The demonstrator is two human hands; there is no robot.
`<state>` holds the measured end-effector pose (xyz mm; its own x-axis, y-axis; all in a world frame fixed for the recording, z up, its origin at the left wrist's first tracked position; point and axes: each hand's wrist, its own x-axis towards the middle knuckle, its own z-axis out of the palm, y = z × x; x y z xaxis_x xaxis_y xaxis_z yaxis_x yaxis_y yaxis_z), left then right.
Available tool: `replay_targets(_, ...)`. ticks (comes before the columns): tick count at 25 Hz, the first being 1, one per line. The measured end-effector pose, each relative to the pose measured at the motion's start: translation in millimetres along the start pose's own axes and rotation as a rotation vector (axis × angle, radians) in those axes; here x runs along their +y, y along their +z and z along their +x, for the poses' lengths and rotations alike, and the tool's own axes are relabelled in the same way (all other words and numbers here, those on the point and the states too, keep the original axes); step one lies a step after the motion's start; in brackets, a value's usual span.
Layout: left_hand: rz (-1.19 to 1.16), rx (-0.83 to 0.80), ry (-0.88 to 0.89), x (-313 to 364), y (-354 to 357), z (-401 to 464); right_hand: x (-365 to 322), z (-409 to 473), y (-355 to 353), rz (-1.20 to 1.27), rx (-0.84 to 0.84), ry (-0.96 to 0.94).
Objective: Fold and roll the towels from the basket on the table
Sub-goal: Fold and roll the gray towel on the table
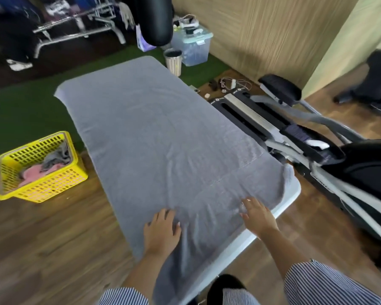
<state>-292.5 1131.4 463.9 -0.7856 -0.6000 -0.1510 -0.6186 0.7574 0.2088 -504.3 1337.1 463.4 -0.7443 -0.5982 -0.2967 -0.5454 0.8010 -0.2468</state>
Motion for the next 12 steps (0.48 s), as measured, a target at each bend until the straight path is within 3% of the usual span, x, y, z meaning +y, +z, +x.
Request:
replay_targets(5, 0.022, -0.042, -0.012, 8.2, 3.9, -2.4, -5.9, -1.7, 3.1, 0.018, -0.028, 0.028)
replay_targets(12, 0.06, 0.028, -0.047, 11.9, 23.6, -8.3, 6.6, 4.1, -1.0, -0.037, -0.039, -0.054)
